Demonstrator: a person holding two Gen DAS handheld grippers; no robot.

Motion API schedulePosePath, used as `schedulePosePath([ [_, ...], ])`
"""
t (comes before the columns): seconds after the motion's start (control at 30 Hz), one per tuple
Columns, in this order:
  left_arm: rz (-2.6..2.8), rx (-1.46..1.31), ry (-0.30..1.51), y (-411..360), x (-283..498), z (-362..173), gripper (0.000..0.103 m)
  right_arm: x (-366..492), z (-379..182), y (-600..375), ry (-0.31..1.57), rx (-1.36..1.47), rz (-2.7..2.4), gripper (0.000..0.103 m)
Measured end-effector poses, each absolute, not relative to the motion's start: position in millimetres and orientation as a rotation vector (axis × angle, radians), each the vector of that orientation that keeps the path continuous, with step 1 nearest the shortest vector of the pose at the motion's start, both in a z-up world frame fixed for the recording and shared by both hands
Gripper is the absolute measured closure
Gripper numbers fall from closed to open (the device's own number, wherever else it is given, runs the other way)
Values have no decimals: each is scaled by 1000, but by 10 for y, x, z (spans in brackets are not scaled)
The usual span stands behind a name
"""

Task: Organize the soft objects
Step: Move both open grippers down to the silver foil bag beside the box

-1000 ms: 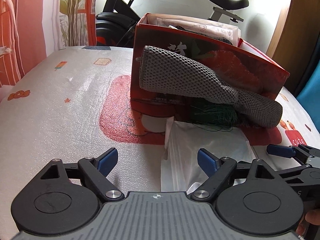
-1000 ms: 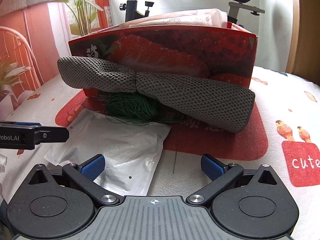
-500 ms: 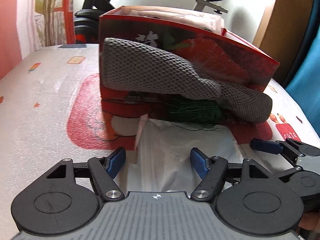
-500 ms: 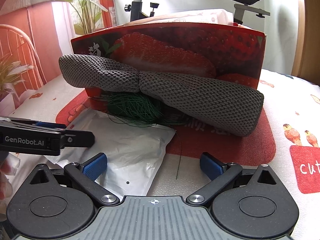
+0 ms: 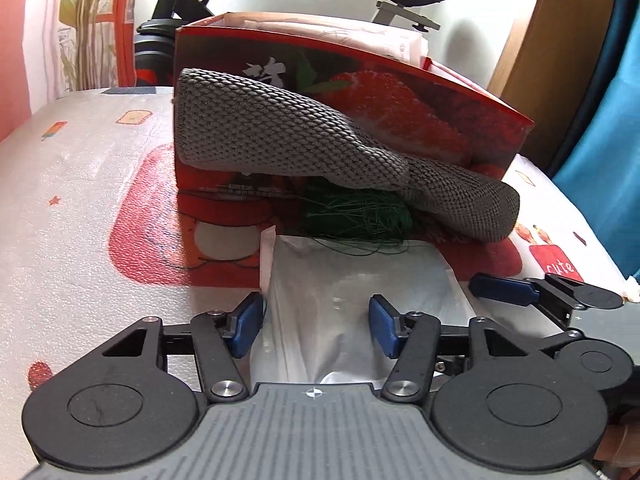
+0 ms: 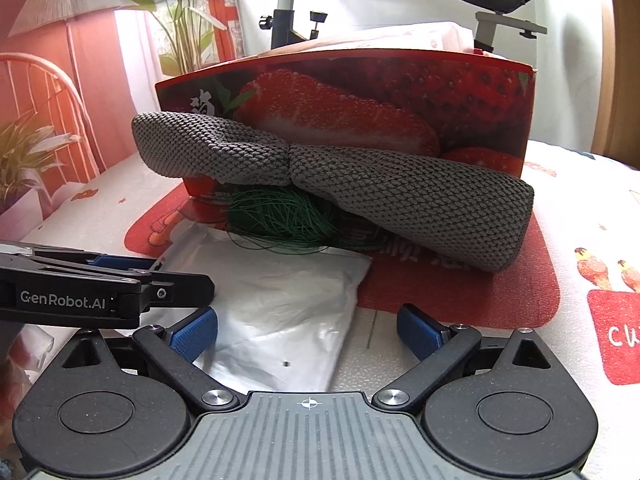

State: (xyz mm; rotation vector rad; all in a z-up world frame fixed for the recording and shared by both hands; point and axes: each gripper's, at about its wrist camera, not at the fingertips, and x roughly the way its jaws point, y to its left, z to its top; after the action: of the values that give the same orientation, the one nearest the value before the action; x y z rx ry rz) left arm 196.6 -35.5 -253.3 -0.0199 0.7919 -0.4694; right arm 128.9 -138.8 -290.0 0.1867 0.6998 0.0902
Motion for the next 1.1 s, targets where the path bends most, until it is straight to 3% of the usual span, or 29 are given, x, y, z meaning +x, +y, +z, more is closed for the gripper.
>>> schedulePosePath([
  [0.07, -489, -18, 793, -375, 1946, -2534, 49, 1288, -2897, -1357, 702, 170, 99, 7],
  [0.37, -500, -37, 802, -347, 1897, -2538, 53, 1274, -2893, -1330, 699, 172, 124, 12],
  [0.5, -506, -48, 813, -323, 1887, -2532, 54, 1242, -2873, -1332, 697, 177, 145, 22],
  [0.67, -509, -57, 824, -284, 1837, -2524, 54, 1154, -2841, -1379, 712, 229, 177, 26],
  [0.77, -501, -79, 834, -228, 1812, -2523, 55, 1095, -2816, -1427, 724, 281, 197, 34],
  [0.93, -496, -62, 826, -168, 1733, -2530, 55, 1035, -2821, -1656, 740, 457, 182, 64],
  [1.1, -496, -39, 814, -175, 1705, -2536, 55, 1041, -2818, -1684, 741, 431, 132, 66],
])
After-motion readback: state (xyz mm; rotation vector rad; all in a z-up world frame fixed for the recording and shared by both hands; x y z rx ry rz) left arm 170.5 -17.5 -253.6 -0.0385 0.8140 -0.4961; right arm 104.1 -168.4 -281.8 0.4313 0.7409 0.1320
